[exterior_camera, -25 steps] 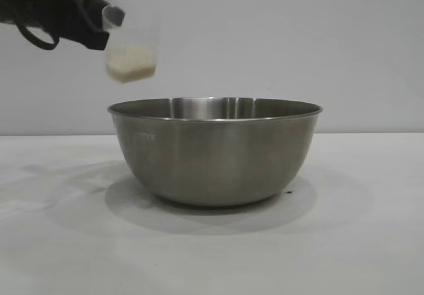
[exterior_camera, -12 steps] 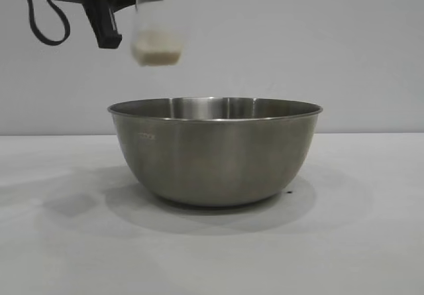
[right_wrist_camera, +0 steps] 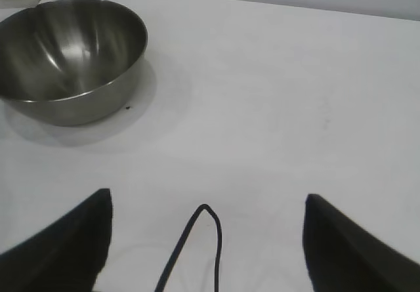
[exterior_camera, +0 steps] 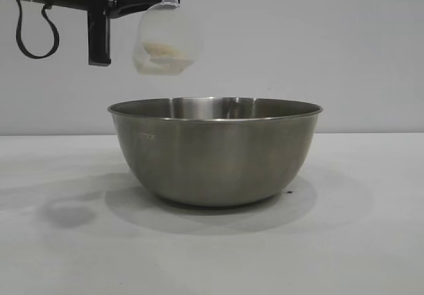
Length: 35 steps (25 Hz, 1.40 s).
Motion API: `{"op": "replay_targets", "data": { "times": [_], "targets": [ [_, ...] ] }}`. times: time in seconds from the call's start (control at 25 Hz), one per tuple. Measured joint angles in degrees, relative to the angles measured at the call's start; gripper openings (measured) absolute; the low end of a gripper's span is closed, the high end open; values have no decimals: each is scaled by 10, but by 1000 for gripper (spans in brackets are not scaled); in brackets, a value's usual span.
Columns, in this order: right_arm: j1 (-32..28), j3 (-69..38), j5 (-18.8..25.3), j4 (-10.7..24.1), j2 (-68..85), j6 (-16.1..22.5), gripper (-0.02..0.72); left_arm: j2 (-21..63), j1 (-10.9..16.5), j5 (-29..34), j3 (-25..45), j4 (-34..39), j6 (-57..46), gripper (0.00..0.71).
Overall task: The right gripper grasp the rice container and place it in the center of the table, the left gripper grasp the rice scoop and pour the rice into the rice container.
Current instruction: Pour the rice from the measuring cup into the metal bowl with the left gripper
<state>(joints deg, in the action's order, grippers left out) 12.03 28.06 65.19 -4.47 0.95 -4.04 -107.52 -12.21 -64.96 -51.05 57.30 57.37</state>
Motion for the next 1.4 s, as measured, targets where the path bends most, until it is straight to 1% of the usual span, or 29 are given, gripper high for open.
{"op": "replay_targets", "data": {
  "times": [0.2, 0.32, 0.76, 1.28, 1.4],
  "targets": [
    [0, 0, 0, 0, 0, 0, 538, 0, -38, -1, 0, 1, 132, 0],
    [0, 0, 0, 0, 0, 0, 538, 0, -50, -1, 0, -8, 187, 0],
    [0, 0, 0, 0, 0, 0, 538, -3, -54, 1, -1, -9, 363, 0],
    [0, 0, 0, 0, 0, 0, 538, -3, -54, 1, -1, -9, 532, 0],
    [0, 0, 0, 0, 0, 0, 538, -3, -54, 1, -1, -9, 554, 0]
  ]
}}
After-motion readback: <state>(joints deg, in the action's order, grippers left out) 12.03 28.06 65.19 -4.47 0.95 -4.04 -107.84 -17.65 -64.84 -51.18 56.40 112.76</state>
